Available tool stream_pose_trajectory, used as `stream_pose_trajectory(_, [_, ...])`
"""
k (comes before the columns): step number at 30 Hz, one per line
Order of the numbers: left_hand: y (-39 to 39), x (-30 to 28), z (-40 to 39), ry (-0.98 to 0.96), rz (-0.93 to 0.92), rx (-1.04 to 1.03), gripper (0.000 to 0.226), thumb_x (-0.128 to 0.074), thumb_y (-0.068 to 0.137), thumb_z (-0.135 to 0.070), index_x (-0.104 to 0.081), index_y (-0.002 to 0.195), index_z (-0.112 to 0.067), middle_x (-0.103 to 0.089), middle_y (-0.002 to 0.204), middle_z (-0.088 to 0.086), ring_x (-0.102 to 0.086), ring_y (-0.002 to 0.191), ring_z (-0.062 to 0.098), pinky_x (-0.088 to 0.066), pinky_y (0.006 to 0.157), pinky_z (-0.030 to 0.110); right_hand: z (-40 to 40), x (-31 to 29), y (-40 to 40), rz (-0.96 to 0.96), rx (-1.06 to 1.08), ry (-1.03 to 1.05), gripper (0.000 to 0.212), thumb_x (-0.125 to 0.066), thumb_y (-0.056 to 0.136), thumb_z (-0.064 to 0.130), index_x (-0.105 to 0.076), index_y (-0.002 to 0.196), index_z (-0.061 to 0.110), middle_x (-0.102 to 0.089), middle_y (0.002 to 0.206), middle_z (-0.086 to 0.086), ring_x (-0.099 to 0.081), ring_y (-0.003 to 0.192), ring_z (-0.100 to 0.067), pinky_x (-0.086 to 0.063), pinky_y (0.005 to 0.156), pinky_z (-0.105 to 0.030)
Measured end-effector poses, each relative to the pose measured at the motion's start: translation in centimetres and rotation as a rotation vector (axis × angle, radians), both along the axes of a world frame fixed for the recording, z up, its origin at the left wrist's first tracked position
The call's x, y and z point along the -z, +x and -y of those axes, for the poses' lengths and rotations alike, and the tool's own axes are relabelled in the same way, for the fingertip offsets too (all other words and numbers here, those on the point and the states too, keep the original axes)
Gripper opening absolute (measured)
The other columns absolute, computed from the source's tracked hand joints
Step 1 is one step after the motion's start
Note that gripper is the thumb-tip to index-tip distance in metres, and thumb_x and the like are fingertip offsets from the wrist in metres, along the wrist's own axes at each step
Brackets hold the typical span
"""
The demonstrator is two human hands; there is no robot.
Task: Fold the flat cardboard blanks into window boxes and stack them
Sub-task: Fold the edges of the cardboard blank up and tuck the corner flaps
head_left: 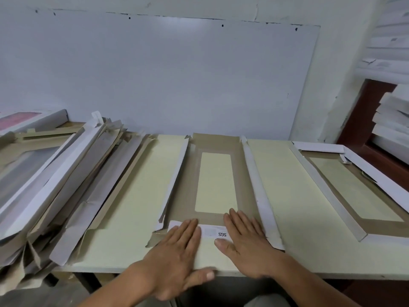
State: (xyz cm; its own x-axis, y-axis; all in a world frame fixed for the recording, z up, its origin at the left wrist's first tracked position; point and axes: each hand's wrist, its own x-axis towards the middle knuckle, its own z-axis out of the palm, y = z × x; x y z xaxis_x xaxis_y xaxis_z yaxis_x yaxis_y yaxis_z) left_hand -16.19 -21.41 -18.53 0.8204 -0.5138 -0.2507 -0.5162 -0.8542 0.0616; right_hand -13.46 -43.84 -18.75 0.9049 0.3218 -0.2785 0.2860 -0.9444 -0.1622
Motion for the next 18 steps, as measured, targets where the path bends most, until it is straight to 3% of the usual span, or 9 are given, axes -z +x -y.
stream_pose_trajectory(2, [0.2, -0.4, 1.1, 0.035, 0.048, -0.064, 0.11, 0.0, 0.079, -0.086, 0.005, 0.156, -0.007, 0.012, 0.163, 0.011, 0.015, 0.15, 0.023, 0.004, 0.123, 0.037, -0.2, -0.5, 0.2, -0.012, -0.002, -0.041, 0.077, -0.012, 0.1, 0.063, 0.013, 0.157, 0.018, 0.023, 0.163, 0.002, 0.025, 0.148, -0.015, 0.01, 0.122, -0.04])
stream_pose_trajectory(4, [0.9, -1.0, 3.2, 0.006, 0.218, -0.111, 0.083, -0.009, 0.093, -0.067, -0.032, 0.144, -0.006, -0.031, 0.155, 0.014, -0.025, 0.145, 0.029, -0.015, 0.118, 0.036, -0.7, -1.8, 1.2, -0.023, -0.048, -0.124, 0.066, -0.019, 0.104, 0.051, -0.013, 0.157, 0.012, -0.005, 0.165, -0.006, -0.004, 0.152, -0.026, -0.008, 0.124, -0.042])
stream_pose_trajectory(6, [1.9, -1.6, 4.8, -0.132, 0.31, -0.073, 0.042, -0.024, 0.1, -0.039, -0.041, 0.13, -0.016, -0.051, 0.132, 0.004, -0.044, 0.126, 0.025, -0.024, 0.107, 0.033, -1.2, -3.6, 2.9, 0.014, -0.098, -0.158, 0.042, -0.031, 0.104, 0.036, -0.056, 0.126, 0.009, -0.051, 0.136, -0.014, -0.05, 0.123, -0.034, -0.042, 0.106, -0.044])
stream_pose_trajectory(7, [2.4, -1.7, 5.2, -0.22, 0.281, -0.037, 0.038, -0.034, 0.097, -0.025, -0.039, 0.134, -0.018, -0.051, 0.128, 0.001, -0.044, 0.122, 0.022, -0.024, 0.107, 0.033, -1.3, -4.4, 3.9, 0.044, -0.102, -0.127, 0.032, -0.038, 0.102, 0.03, -0.063, 0.105, 0.01, -0.062, 0.119, -0.014, -0.058, 0.105, -0.033, -0.049, 0.094, -0.042])
stream_pose_trajectory(8, [2.8, -1.7, 5.3, -0.274, 0.242, -0.012, 0.045, -0.04, 0.092, -0.015, -0.038, 0.136, -0.018, -0.05, 0.125, -0.001, -0.044, 0.118, 0.02, -0.025, 0.108, 0.034, -1.0, -5.0, 5.1, 0.063, -0.104, -0.094, 0.025, -0.044, 0.099, 0.026, -0.064, 0.098, 0.012, -0.065, 0.114, -0.014, -0.061, 0.101, -0.033, -0.05, 0.09, -0.04])
stream_pose_trajectory(9, [2.9, -1.7, 5.2, -0.31, 0.21, -0.004, 0.047, -0.042, 0.087, -0.008, -0.042, 0.132, -0.019, -0.05, 0.119, -0.002, -0.044, 0.113, 0.02, -0.027, 0.107, 0.035, -0.2, -5.4, 6.3, 0.084, -0.121, -0.081, 0.023, -0.048, 0.097, 0.021, -0.066, 0.108, 0.012, -0.064, 0.122, -0.013, -0.059, 0.11, -0.032, -0.047, 0.096, -0.038])
stream_pose_trajectory(12, [2.3, -1.3, 4.0, -0.374, 0.228, 0.028, 0.032, -0.037, 0.076, -0.003, -0.042, 0.101, -0.023, -0.043, 0.098, -0.006, -0.039, 0.095, 0.017, -0.03, 0.099, 0.036, 3.9, -6.1, 9.8, 0.181, -0.233, -0.246, 0.056, -0.046, 0.09, 0.001, -0.048, 0.143, 0.019, -0.039, 0.154, -0.005, -0.036, 0.14, -0.023, -0.031, 0.112, -0.032])
stream_pose_trajectory(16, [1.6, -1.4, -0.2, -0.358, 0.164, 0.129, 0.029, -0.038, 0.066, -0.006, -0.033, 0.086, -0.027, -0.034, 0.087, -0.012, -0.031, 0.086, 0.009, -0.029, 0.093, 0.033, 9.2, -6.1, 11.7, 0.19, -0.292, -0.53, 0.071, -0.048, 0.086, -0.001, -0.032, 0.149, 0.027, -0.021, 0.16, 0.004, -0.017, 0.147, -0.023, -0.03, 0.111, -0.041])
stream_pose_trajectory(18, [1.7, -2.4, -2.7, -0.352, 0.099, 0.15, 0.026, -0.039, 0.061, -0.009, -0.035, 0.081, -0.025, -0.037, 0.087, -0.013, -0.033, 0.089, 0.005, -0.029, 0.095, 0.031, 10.3, -6.3, 11.4, 0.195, -0.304, -0.57, 0.066, -0.047, 0.086, 0.003, -0.036, 0.146, 0.027, -0.033, 0.154, 0.004, -0.023, 0.144, -0.021, -0.029, 0.11, -0.037])
